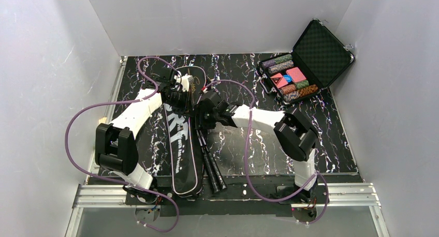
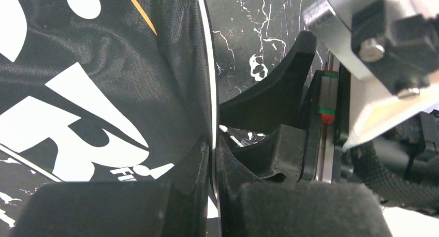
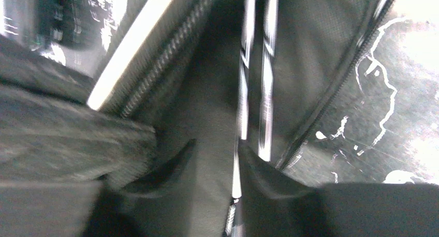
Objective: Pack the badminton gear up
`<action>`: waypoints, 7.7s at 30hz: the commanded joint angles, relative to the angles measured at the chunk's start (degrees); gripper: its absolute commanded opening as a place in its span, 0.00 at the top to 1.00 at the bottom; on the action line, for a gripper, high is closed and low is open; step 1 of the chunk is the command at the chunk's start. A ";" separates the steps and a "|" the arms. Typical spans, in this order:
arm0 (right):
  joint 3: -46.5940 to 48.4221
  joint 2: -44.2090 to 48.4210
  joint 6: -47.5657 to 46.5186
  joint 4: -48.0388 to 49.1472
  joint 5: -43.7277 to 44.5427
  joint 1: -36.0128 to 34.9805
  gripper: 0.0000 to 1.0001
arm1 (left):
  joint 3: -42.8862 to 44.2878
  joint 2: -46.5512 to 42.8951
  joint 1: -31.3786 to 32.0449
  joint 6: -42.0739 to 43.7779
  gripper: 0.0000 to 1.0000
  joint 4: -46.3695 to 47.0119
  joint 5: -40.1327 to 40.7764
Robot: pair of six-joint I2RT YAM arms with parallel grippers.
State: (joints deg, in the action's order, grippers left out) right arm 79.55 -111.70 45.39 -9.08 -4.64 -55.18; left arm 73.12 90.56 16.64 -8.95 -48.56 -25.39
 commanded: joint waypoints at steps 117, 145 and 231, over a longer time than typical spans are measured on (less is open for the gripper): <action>0.92 23.11 6.29 -11.35 -13.07 13.32 0.95 | -4.14 -8.08 22.97 13.28 1.00 2.46 9.00; -12.19 37.14 -0.21 -13.06 -8.41 30.38 0.47 | 1.19 -11.76 19.75 14.25 1.00 -2.54 -5.45; -27.62 41.53 8.18 4.82 -16.25 26.62 0.63 | 3.54 -10.69 19.62 11.99 1.00 -3.07 -2.74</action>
State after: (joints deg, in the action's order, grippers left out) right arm 53.01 -70.17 50.96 -10.70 -19.07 -28.23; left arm 74.00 82.50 36.58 2.79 -52.34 -27.05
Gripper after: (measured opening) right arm 0.382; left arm 0.056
